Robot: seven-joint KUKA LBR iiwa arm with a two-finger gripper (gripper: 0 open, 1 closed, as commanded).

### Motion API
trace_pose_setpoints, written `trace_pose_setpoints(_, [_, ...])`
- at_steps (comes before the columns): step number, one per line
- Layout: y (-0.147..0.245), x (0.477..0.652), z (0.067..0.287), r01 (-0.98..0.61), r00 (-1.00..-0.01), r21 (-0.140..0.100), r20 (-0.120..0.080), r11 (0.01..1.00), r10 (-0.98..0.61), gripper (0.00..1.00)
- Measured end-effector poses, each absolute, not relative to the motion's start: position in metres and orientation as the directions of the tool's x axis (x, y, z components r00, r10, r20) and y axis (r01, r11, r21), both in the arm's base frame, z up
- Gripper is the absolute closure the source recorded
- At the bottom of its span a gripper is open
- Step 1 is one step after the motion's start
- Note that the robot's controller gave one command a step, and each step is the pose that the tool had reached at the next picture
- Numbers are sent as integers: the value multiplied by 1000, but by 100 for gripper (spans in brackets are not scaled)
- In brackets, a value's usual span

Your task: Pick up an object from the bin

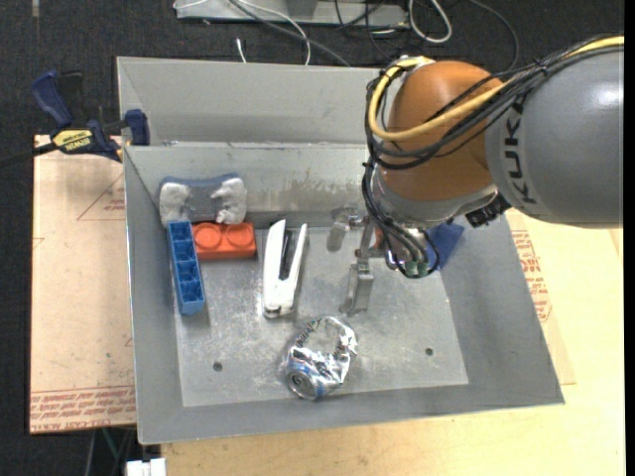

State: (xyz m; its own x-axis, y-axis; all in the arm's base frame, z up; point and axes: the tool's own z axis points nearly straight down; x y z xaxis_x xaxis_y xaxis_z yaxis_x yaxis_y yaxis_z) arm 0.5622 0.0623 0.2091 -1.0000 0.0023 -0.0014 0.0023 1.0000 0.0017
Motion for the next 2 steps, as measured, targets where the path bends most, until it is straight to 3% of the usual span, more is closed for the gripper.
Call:
trace_pose_setpoints(1, [87, 519, 151, -60, -998, 3, 4, 998, -60, 0])
trace_pose_setpoints(2, [102, 536, 144, -110, -994, 2, -13, 994, -109, 0])
